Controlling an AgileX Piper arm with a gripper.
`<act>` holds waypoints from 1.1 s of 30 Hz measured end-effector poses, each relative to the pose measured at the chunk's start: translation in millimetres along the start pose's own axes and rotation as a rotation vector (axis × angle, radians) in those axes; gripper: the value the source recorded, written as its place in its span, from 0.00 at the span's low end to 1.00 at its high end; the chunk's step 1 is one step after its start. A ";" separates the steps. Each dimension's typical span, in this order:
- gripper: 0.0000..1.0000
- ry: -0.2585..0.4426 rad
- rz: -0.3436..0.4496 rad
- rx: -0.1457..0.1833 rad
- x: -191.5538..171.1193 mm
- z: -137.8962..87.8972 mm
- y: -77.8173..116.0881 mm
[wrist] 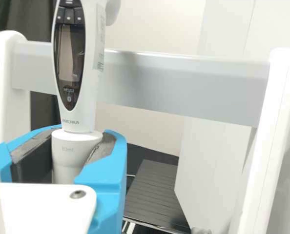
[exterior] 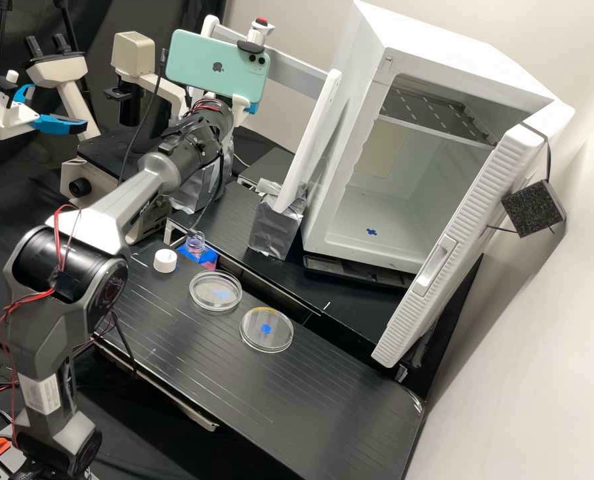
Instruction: Use the pipette
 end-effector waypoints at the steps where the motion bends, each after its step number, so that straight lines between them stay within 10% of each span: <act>1: 0.00 -0.004 -0.005 0.004 2.3 0.2 0.3; 33: 0.00 -0.049 -0.053 0.022 20.2 12.4 -7.0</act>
